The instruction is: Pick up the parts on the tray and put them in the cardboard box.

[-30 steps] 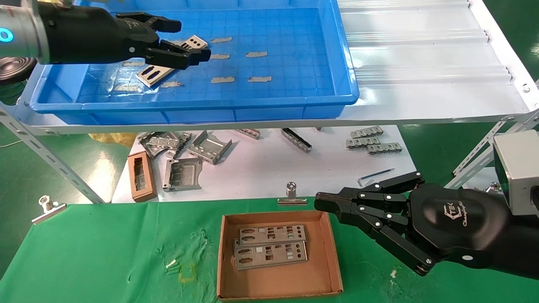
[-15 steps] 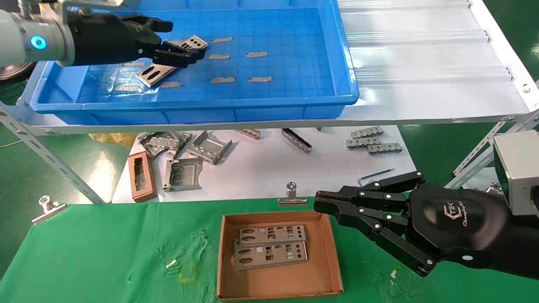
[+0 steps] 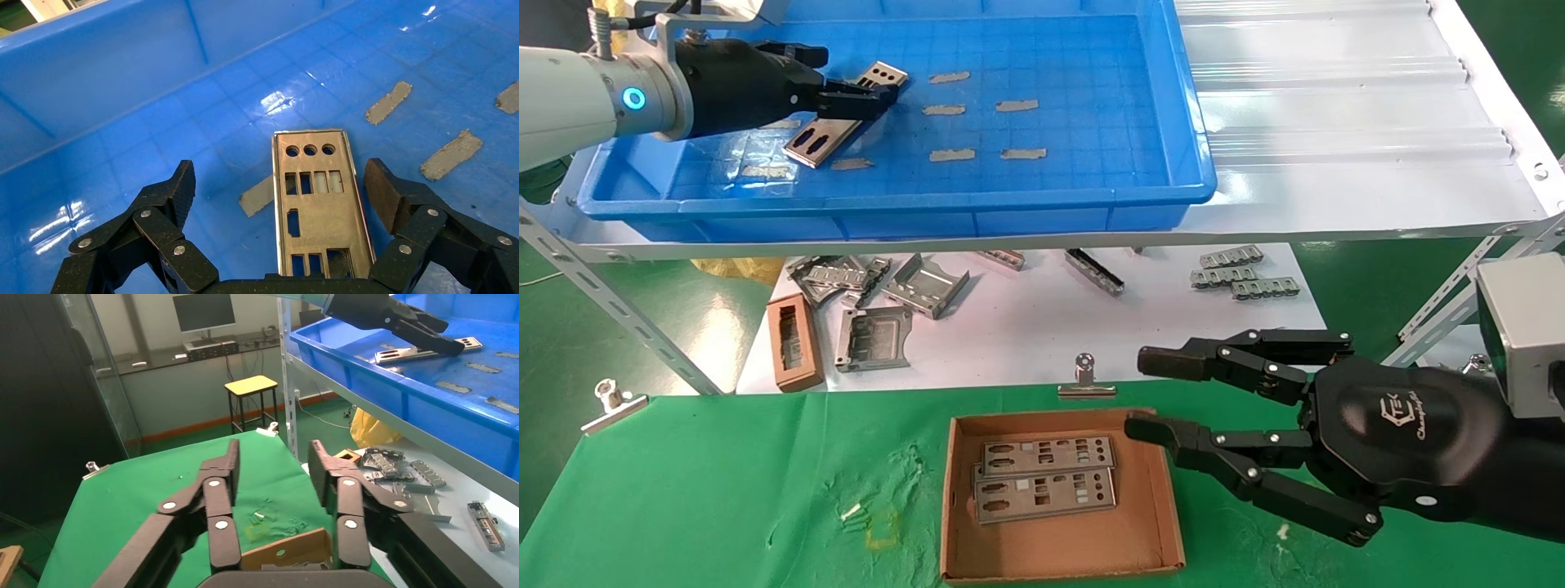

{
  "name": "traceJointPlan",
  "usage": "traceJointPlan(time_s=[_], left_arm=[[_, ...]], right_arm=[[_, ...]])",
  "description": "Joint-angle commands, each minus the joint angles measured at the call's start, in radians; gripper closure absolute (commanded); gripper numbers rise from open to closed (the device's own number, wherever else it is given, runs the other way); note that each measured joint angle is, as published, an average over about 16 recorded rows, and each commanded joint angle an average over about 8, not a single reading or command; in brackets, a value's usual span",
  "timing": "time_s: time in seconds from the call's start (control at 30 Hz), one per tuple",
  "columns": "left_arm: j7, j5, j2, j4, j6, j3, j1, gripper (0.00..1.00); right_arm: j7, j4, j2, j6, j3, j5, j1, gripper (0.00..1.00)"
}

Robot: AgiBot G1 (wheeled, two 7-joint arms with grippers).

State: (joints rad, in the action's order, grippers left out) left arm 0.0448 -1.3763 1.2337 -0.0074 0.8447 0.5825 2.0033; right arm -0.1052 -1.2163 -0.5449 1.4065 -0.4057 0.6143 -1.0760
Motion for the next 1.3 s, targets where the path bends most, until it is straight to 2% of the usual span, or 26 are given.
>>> traceJointPlan(time_s=[0.03, 0.53, 0.6, 0.8, 0.83, 0.87, 1.3], left_arm=[[0.0, 0.004, 0.0, 0.001, 0.001, -0.003, -0.001, 0.0], [0.008, 0.023, -0.015, 0.005, 0.047, -0.016, 0.001, 0.01], [0.009, 0.021, -0.017, 0.006, 0.057, -0.015, 0.002, 0.16], [0.012, 0.011, -0.022, 0.009, 0.076, -0.008, 0.006, 0.91], [0.012, 0.009, -0.023, 0.009, 0.078, -0.006, 0.006, 0.97], [0.012, 0.007, -0.023, 0.009, 0.08, -0.005, 0.006, 1.0], [0.007, -0.004, -0.027, 0.007, 0.093, 0.003, 0.006, 1.0]], right_arm=[[0.0, 0.0, 0.0, 0.0, 0.0, 0.0, 0.0, 0.0], [0.0, 0.0, 0.0, 0.0, 0.0, 0.0, 0.0, 0.0], [0.0, 0.0, 0.0, 0.0, 0.0, 0.0, 0.0, 0.0], [0.0, 0.0, 0.0, 0.0, 0.0, 0.0, 0.0, 0.0], [0.0, 0.0, 0.0, 0.0, 0.0, 0.0, 0.0, 0.0], [0.0, 0.0, 0.0, 0.0, 0.0, 0.0, 0.0, 0.0], [0.0, 0.0, 0.0, 0.0, 0.0, 0.0, 0.0, 0.0]])
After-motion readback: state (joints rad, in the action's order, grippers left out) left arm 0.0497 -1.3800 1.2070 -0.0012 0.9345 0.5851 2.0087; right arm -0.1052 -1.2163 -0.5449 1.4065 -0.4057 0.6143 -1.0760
